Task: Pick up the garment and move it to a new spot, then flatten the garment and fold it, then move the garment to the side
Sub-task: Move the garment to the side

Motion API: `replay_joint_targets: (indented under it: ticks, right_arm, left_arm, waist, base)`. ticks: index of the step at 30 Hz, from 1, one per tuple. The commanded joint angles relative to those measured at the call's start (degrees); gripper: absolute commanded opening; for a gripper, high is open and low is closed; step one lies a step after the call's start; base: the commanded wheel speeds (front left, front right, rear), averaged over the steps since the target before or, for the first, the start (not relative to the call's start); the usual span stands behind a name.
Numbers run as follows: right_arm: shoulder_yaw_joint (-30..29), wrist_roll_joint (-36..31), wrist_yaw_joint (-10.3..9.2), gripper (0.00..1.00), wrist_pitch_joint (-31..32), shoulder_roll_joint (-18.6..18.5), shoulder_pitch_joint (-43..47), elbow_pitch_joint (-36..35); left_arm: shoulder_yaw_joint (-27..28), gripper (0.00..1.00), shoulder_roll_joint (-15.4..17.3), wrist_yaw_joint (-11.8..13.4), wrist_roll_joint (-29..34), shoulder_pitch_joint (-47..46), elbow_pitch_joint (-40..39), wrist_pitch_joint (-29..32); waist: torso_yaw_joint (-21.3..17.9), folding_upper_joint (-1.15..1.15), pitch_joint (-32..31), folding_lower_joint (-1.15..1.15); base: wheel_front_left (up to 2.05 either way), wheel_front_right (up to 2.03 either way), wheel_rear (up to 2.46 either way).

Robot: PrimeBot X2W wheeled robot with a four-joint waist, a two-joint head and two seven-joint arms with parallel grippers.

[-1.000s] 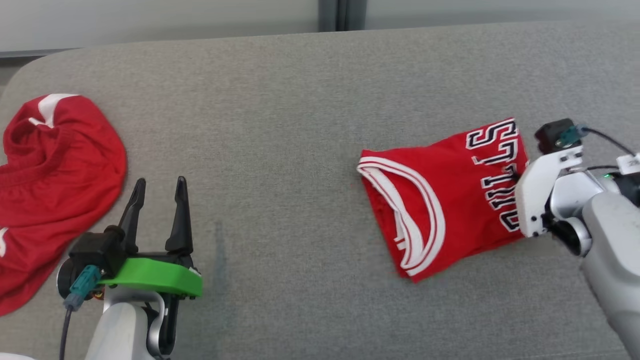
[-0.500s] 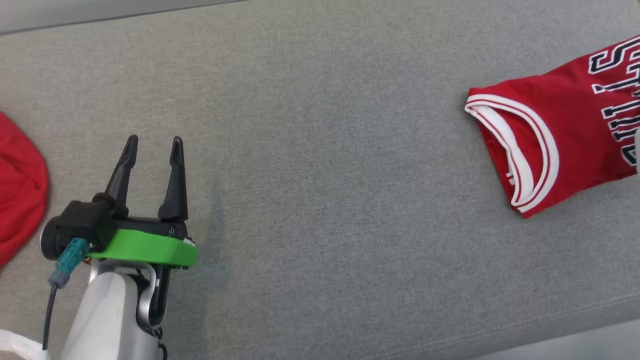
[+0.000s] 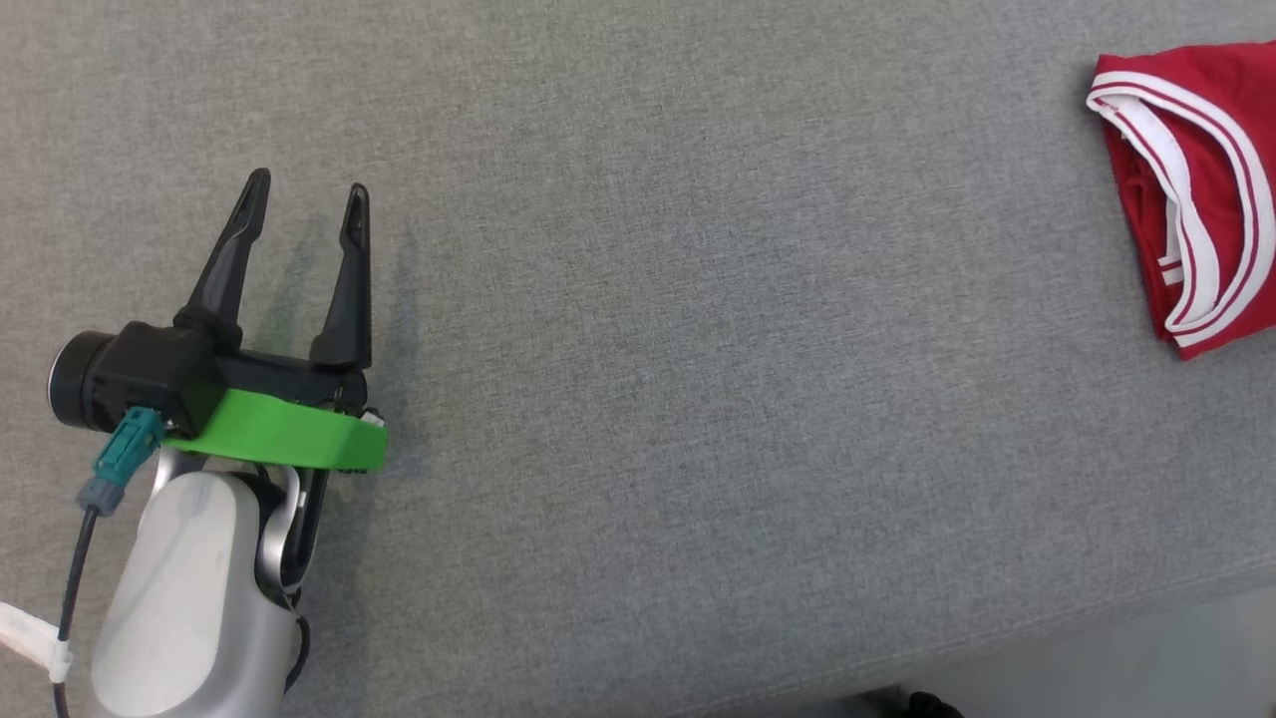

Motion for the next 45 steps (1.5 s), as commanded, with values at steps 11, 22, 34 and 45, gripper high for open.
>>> replay_joint_targets:
  ticks: [11,22,34,45]
  right_arm:
    - [-7.6,-9.0,-0.12,1.00,-5.3,3.5,-0.2,1.7]
    - [-6.1,-8.8,-0.12,1.00,-14.0,10.5,3.2,-2.2]
    - [-5.8,-3.2,-0.12,1.00,-20.3,23.8,17.6,-16.7]
    - [-4.6,-0.3,-0.12,1.00,-20.2,30.5,31.3,-26.9]
  left_arm:
    - [0.0,1.00,1.1,-0.1,0.3,0.3,-0.1,0.0]
    - [1.8,1.00,-1.2,-0.1,-0.4,3.5,1.5,0.0]
    - [5.3,1.00,-4.5,-0.1,-0.7,11.2,4.8,0.0]
    - [7.5,1.00,-6.5,-0.1,-0.6,16.5,7.9,0.0]
  waist:
    - [1.0,0.00,-0.1,-0.01]
    - [3.0,0.00,-6.8,-0.01]
    - [6.2,0.00,-18.5,-0.01]
    - [7.2,0.00,-26.1,-0.01]
  base:
    - [0.00,0.00,0.00]
    - [0.00,0.00,0.00]
    - [0.00,0.00,0.00]
    - [0.00,0.00,0.00]
